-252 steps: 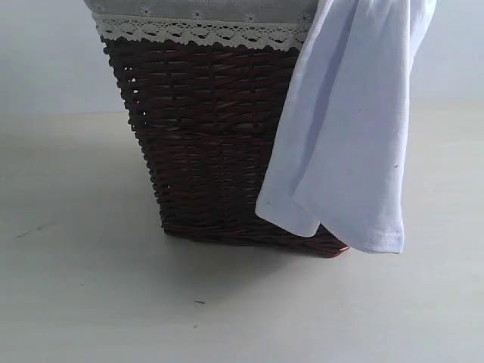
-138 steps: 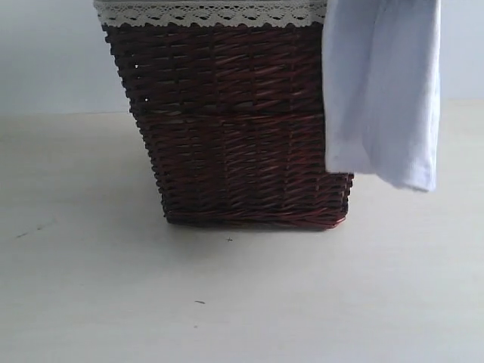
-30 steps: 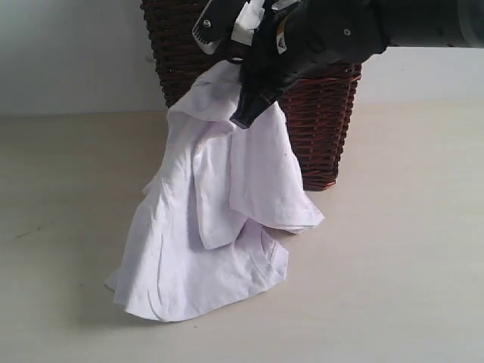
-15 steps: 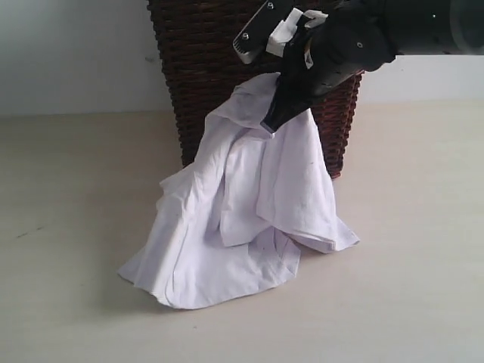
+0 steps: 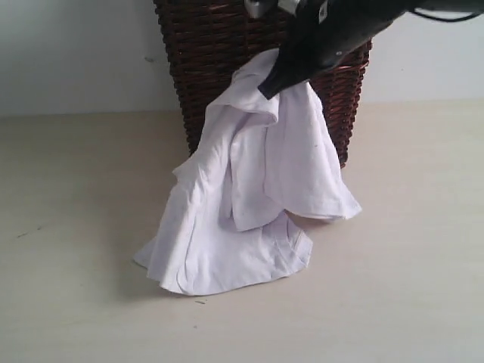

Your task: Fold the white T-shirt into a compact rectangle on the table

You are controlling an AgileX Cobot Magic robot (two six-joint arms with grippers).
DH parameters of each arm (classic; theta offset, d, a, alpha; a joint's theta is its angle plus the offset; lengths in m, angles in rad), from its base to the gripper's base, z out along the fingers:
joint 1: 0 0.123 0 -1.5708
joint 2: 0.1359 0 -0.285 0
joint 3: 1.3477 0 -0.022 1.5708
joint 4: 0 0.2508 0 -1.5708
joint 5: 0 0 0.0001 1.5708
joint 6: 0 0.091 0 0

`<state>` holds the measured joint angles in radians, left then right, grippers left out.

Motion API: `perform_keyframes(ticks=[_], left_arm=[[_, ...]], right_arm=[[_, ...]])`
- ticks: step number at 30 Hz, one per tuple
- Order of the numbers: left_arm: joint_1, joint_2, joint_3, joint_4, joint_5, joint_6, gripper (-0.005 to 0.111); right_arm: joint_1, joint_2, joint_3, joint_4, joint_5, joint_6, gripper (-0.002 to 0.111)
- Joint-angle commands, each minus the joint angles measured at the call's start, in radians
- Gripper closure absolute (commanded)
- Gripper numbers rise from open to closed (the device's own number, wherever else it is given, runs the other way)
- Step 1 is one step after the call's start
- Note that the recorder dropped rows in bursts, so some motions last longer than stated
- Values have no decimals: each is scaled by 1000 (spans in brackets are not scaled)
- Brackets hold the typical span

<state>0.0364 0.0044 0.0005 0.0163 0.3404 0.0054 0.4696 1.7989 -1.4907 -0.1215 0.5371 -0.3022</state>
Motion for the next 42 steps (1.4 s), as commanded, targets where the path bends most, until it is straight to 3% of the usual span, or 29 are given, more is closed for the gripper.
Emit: perform_keyframes(ticks=[1, 6, 10, 13, 18, 23, 27, 30, 33, 40, 42], left_arm=[[-6, -4, 0, 1, -14, 0, 107], [-6, -4, 0, 1, -14, 0, 107], [-6, -4, 0, 1, -14, 0, 107], [-6, -4, 0, 1, -14, 0, 107], [-6, -4, 0, 1, -14, 0, 107], [-6, -4, 0, 1, -14, 0, 107], [-6, -4, 0, 1, -14, 0, 107], [-6, -4, 0, 1, -14, 0, 107], [-6, -4, 0, 1, -14, 0, 107], [-6, -4, 0, 1, -14, 0, 107], [-6, -4, 0, 1, -14, 0, 107]], right_arm=[[-5, -106, -16, 448, 122, -374, 108], [81, -160, -18, 858, 205, -686, 108], [219, -144, -90, 901, 88, -765, 108], [278, -119, -186, 873, -37, -771, 108], [280, -107, -277, 812, -5, -635, 108], [280, -56, -255, 501, 339, -412, 108], [280, 41, -220, 405, 613, -399, 108], [280, 113, -196, 317, 684, -401, 108], [280, 171, -181, 209, 684, -359, 99], [280, 204, -181, -38, 684, -177, 56], [280, 202, -181, -128, 684, -120, 50]])
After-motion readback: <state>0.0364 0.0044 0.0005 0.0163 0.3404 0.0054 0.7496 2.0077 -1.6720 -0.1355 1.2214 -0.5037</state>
